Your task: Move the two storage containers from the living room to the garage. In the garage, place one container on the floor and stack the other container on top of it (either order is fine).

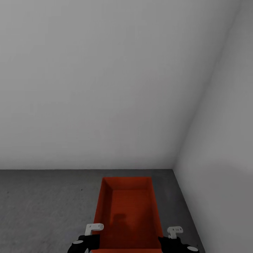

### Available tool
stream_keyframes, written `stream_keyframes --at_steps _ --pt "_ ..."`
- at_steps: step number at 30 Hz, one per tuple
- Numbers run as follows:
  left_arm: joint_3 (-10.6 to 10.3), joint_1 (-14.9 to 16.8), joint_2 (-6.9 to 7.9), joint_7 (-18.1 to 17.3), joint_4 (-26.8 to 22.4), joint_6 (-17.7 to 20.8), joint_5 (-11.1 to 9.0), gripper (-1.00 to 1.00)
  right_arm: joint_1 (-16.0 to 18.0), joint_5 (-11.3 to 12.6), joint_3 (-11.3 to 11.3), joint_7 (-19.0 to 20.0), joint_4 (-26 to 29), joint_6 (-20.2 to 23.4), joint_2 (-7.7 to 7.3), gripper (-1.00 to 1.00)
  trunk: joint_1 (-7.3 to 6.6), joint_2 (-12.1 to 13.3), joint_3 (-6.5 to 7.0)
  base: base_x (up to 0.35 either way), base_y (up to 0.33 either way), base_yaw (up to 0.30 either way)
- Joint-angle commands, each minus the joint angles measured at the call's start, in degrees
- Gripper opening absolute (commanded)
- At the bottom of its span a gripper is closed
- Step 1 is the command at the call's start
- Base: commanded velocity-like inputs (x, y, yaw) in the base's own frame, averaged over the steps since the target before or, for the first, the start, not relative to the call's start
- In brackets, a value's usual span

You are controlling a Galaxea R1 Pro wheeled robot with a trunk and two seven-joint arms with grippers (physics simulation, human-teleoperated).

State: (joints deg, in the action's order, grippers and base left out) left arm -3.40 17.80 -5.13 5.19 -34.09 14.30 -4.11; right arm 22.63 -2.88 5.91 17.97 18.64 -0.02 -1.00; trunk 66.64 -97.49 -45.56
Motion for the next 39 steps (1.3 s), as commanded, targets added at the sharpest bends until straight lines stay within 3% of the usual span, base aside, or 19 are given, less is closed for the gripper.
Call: stream_keyframes --at_steps 1,6,29,39 --pt "0.2 0.0 -1.19 0.5 -2.0 0.4 0.3 -1.0 0.0 -0.5 -1.4 0.4 -0.1 0.0 0.56 -1.0 -0.01 0.0 -0.07 0.0 0.0 -0.051" --pt "0.2 0.0 -1.19 0.5 -2.0 0.4 0.3 -1.0 0.0 -0.5 -1.4 0.4 -0.1 0.0 0.56 -1.0 -0.01 0.0 -0.1 0.0 0.0 -0.018" --pt "0.2 0.0 -1.19 0.5 -2.0 0.5 0.3 -1.0 0.0 -0.5 -1.4 0.4 -0.1 0.0 0.56 -1.0 5.05 -9.2 -4.25 0.0 0.0 0.0" --pt "0.2 0.0 -1.19 0.5 -2.0 0.6 0.3 -1.0 0.0 -0.5 -1.4 0.4 -0.1 0.0 0.56 -1.0 7.24 -13.3 -6.79 0.0 0.0 0.0"
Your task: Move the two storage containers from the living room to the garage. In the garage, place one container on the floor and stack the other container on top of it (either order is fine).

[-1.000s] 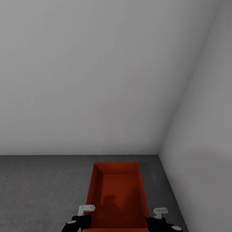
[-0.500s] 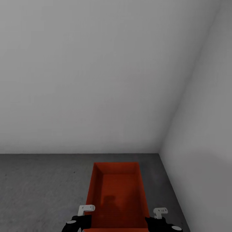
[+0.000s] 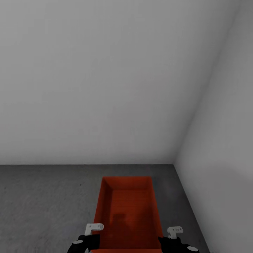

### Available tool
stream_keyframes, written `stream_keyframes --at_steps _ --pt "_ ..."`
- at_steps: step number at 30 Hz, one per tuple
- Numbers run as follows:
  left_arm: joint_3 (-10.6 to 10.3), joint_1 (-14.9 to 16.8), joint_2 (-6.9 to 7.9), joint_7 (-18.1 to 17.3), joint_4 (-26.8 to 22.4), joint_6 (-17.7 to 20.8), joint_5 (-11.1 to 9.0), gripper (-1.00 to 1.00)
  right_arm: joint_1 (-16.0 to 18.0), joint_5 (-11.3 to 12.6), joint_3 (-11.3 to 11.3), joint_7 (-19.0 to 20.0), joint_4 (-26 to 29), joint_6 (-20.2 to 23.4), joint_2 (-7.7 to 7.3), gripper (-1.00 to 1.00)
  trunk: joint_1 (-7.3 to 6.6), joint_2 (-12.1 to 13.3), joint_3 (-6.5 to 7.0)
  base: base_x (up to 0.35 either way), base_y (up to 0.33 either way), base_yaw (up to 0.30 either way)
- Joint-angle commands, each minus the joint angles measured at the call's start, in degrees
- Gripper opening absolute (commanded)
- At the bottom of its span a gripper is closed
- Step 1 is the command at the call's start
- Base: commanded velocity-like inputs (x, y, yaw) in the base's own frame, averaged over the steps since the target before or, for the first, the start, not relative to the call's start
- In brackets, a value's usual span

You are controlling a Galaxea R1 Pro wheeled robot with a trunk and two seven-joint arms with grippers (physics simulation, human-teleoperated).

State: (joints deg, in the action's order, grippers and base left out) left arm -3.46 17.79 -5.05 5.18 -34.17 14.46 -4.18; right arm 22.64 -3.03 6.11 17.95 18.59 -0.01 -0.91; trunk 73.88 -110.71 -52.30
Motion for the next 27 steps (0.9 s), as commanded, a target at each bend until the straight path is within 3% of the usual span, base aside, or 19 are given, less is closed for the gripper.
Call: stream_keyframes --at_steps 1,6,18,19,22,27 --pt "0.3 0.0 -1.28 0.5 -1.9 0.4 0.4 -1.0 0.0 -0.4 -1.6 0.4 0.0 0.0 0.47 -1.0 0.22 -0.4 -0.33 0.0 0.0 0.0" --pt "0.3 0.0 -1.28 0.5 -1.9 0.4 0.4 -1.0 0.0 -0.4 -1.6 0.4 0.0 0.0 0.47 -1.0 1.32 -2.4 -1.67 0.0 0.0 0.0" --pt "0.3 0.0 -1.28 0.5 -1.9 0.3 0.4 -1.0 0.0 -0.4 -1.6 0.4 0.0 0.0 0.47 -1.0 1.32 -2.4 -1.82 0.0 0.0 0.0" --pt "-0.2 0.0 -0.33 0.5 -0.2 -0.1 -0.6 -1.0 0.0 -0.3 0.6 0.1 -0.1 -0.1 0.33 -1.0 1.32 -2.4 -1.81 0.0 0.0 0.0" --pt "-1.1 0.0 0.23 0.5 -0.2 -0.6 -1.5 -1.0 0.0 0.2 0.3 0.1 -0.1 -0.1 0.56 -1.0 1.32 -2.4 -1.81 0.0 0.0 0.0" --pt "-1.0 0.0 0.13 0.4 -0.7 -0.4 -1.0 -1.0 0.0 1.7 -1.0 0.0 -0.1 -0.1 0.26 -1.0 1.32 -2.4 -1.81 0.0 0.0 0.0"
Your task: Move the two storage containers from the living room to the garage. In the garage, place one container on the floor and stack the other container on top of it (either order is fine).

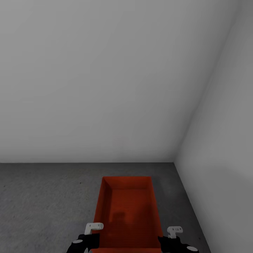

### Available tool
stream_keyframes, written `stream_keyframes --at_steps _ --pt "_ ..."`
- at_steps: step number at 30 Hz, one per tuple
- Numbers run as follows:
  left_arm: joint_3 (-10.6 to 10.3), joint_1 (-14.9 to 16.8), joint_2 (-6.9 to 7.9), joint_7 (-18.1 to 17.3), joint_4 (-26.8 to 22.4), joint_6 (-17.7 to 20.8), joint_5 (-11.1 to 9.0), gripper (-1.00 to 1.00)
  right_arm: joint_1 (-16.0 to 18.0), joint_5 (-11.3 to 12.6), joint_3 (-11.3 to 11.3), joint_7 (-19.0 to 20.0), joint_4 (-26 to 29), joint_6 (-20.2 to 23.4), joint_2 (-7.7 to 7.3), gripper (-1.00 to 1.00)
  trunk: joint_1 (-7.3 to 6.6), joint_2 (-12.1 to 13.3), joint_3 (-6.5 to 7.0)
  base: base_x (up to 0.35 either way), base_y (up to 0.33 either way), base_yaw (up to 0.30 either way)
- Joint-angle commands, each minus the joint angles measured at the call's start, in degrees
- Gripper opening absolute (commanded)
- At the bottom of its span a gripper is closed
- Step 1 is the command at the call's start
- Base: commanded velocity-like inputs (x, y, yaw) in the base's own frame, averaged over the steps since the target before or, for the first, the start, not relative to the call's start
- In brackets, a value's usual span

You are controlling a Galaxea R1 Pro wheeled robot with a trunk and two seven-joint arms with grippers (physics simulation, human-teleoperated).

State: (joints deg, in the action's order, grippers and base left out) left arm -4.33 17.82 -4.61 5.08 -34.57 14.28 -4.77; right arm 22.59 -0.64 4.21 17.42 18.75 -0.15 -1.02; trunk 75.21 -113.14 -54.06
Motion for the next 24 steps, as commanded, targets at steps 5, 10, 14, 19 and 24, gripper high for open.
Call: stream_keyframes --at_steps 5,10,14,19,24 --pt "0.2 0.0 -0.26 0.4 -0.8 0.5 -0.4 -1.0 0.0 0.2 0.4 0.5 -0.2 0.0 0.3 -1.0 0.21 -0.4 -0.23 0.0 0.0 0.0" --pt "0.2 0.0 -0.31 0.4 -0.8 0.5 -0.3 -1.0 0.0 0.4 0.2 0.5 -0.2 0.0 0.28 -1.0 1.31 -2.4 -1.12 0.0 0.0 0.0" --pt "0.3 0.0 -0.34 0.4 -0.8 0.5 -0.3 -1.0 0.0 0.6 0.0 0.5 -0.2 0.0 0.26 -1.0 2.19 -4.0 -1.84 0.0 0.0 0.0" --pt "0.3 0.0 -0.37 0.4 -0.8 0.5 -0.3 -1.0 0.0 0.8 -0.1 0.5 -0.2 0.0 0.24 -1.0 3.29 -6.0 -2.74 0.0 0.0 0.0" --pt "0.3 0.0 -0.4 0.4 -0.8 0.5 -0.4 -1.0 0.0 1.0 -0.3 0.5 -0.2 0.0 0.19 -1.0 3.29 -6.0 -2.74 0.0 0.0 0.0"
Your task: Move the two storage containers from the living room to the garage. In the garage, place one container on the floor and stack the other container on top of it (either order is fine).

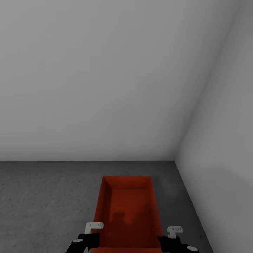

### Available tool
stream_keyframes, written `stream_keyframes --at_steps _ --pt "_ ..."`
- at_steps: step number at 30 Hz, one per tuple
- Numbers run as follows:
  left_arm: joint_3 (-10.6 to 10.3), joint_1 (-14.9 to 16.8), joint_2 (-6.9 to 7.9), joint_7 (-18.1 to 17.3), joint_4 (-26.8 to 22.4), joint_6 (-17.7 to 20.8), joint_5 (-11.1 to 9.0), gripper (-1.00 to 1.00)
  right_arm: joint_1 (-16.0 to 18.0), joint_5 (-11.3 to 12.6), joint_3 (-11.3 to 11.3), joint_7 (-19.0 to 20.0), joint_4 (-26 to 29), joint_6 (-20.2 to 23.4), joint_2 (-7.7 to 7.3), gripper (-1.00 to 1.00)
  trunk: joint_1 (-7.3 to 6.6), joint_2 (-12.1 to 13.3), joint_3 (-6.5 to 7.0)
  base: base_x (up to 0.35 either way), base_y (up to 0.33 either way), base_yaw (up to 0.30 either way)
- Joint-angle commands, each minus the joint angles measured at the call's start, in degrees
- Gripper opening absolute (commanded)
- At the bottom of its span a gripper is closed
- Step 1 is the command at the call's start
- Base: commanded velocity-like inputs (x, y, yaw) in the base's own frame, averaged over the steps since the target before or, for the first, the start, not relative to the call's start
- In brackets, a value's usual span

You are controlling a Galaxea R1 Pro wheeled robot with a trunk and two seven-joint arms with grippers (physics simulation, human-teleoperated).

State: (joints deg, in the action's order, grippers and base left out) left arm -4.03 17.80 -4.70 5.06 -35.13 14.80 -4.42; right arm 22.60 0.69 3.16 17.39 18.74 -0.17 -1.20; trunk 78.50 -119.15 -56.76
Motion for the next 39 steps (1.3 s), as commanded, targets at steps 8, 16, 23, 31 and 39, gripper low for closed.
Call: stream_keyframes --at_steps 8,16,23,31,39 --pt "0.5 0.0 -1.89 0.4 -0.3 -4.8 -0.7 -1.0 0.0 -4.0 3.3 0.5 -0.2 0.0 0.49 -1.0 0.65 -1.2 -0.58 0.0 0.0 0.0" --pt "0.5 0.0 -1.89 0.4 -0.3 -4.8 -0.8 -1.0 0.0 -4.1 3.3 0.5 -0.2 0.0 0.48 -1.0 1.31 -2.4 -1.12 0.0 0.0 0.0" --pt "0.5 0.0 -1.89 0.4 -0.3 -4.8 -0.8 -1.0 0.0 -4.0 3.3 0.5 -0.2 0.0 0.48 -1.0 1.31 -2.4 -1.12 0.0 0.0 0.0" --pt "0.5 0.0 -1.91 0.4 -0.3 -4.8 -0.8 -1.0 0.0 -4.0 3.3 0.5 -0.2 0.0 0.48 -1.0 1.31 -2.4 -1.12 0.0 0.0 0.0" --pt "0.5 0.0 -1.98 0.4 -0.3 -4.8 -0.7 -1.0 0.0 -4.0 3.3 0.5 -0.2 0.0 0.48 -1.0 2.63 -4.8 -2.2 0.0 0.0 0.0"
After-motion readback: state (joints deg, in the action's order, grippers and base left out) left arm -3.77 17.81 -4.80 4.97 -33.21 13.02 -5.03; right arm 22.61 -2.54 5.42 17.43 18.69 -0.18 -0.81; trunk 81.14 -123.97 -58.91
